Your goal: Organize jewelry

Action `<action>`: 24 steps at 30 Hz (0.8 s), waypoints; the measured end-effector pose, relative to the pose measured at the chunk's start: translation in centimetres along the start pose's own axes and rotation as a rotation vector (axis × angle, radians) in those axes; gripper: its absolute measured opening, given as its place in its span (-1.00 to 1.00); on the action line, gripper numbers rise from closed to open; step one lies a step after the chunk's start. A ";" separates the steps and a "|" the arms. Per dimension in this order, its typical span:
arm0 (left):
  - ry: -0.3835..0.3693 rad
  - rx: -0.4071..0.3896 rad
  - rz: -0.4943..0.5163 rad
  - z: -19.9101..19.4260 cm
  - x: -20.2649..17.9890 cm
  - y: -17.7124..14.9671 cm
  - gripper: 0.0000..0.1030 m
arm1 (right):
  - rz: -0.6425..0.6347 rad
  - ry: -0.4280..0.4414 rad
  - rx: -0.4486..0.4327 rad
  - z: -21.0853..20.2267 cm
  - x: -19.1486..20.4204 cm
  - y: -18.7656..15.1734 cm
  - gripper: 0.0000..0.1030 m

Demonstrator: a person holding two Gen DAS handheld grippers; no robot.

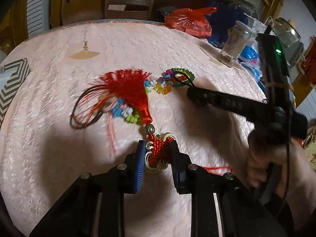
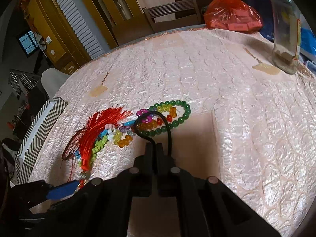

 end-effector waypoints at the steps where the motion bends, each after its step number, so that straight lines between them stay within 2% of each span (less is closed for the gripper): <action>1: -0.004 -0.005 0.000 -0.2 0.0 -0.2 -0.31 | -0.006 -0.008 0.000 0.0 0.1 0.0 -0.98; 5: -0.016 -0.046 -0.013 -2.3 0.9 -0.6 -0.31 | -0.030 -0.044 -0.018 -0.3 0.5 0.2 -0.94; 8: -0.027 -0.098 -0.004 -4.4 1.2 -0.1 -0.31 | -0.001 -0.035 -0.067 -1.3 0.4 0.2 -0.94; 14: -0.001 -0.164 -0.026 -6.9 3.0 1.6 -0.31 | 0.034 0.001 -0.120 -3.4 0.5 0.6 -0.94; 20: 0.050 -0.250 -0.026 -10.3 4.9 3.1 -0.31 | -0.020 0.008 -0.178 -6.9 2.6 1.0 -0.94; 24: 0.063 -0.271 -0.051 -11.7 6.4 3.7 -0.31 | -0.025 -0.004 -0.190 -8.3 3.1 1.0 -0.94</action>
Point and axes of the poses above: each gripper's, at about its wrist camera, not at the fingertips, and z roughly the way its jaws point, x to its left, y to its top, the point moved 6 cm from there along z, roughly the way its jaws point, and after that the axes turned 6 degrees about x, right-handed, at the moved point
